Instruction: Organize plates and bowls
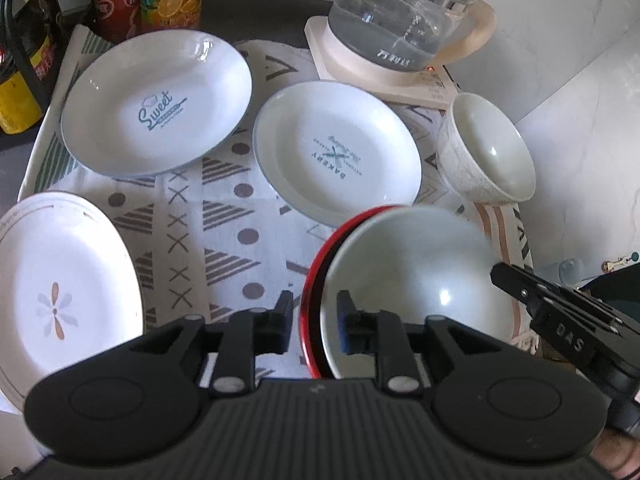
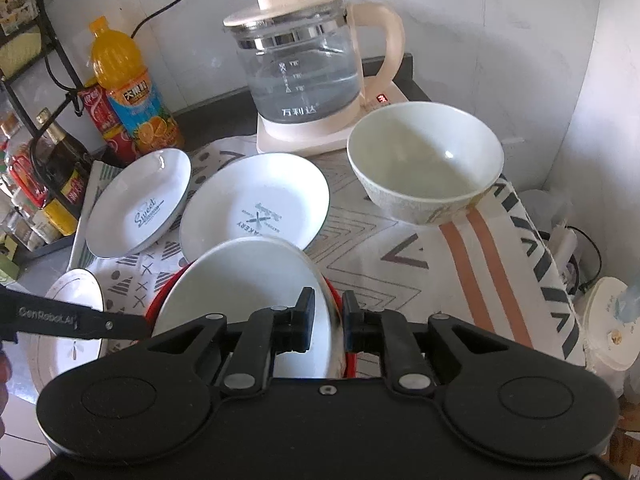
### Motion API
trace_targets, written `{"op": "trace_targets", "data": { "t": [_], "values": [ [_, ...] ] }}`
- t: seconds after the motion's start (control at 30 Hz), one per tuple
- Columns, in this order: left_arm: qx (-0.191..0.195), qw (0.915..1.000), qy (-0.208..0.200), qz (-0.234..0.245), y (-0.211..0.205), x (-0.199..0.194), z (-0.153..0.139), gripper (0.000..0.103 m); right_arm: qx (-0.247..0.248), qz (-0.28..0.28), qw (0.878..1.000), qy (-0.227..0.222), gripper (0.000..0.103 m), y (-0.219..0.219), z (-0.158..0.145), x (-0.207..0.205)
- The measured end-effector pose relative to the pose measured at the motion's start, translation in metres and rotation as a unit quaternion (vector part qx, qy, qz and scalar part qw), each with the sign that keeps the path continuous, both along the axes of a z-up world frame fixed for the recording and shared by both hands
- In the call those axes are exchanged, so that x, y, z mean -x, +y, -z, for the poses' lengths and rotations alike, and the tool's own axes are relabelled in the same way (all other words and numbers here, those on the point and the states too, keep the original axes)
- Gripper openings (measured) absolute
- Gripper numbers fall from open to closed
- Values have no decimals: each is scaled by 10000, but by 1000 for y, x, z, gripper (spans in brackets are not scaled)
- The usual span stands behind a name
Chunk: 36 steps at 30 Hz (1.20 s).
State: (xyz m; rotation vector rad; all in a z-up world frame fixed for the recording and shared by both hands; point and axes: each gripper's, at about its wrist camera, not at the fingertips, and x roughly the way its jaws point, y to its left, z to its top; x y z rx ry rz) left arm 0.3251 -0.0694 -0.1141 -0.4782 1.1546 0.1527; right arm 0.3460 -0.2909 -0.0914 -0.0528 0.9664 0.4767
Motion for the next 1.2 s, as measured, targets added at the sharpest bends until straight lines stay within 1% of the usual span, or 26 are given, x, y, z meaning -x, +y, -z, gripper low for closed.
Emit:
{"op": "trace_targets", "data": {
  "t": [0.13,0.27,0.37,0.43,0.47,0.53,0.8,0.9,1.2],
  "values": [
    [-64,9999,-89,-24,-2,-6,-5,32,-125,-4,9999,-15,16,-5,-6,-3],
    [-136,9998,-132,-7,-7,-15,-8,36,-228,-3,9997,-39,17,-10,-12,-9],
    [-175,9996,-203,14,-12,-23,-12,39,-273,8,9996,-77,26,-16,-15,-14],
    [-193,9994,-289,9,-16,-29,-15,49,-307,54,9995,-91,33,-22,-16,-18],
    [-206,9992,-347,7,-18,-33,-16,52,-332,85,9994,-90,35,-26,-16,-21],
    [-243,9989,-405,19,-23,-42,-18,57,-377,190,9991,-66,43,-35,-15,-28],
    [-233,9975,-660,41,-46,-87,-22,58,-559,614,9965,-8,43,-74,-10,-60],
    [-153,9973,-719,43,-54,-106,-21,58,-612,715,9956,-13,43,-85,-7,-72],
    [-60,9978,-663,-40,-73,-150,-2,58,-687,916,9932,214,43,-102,15,-105]
  ]
}}
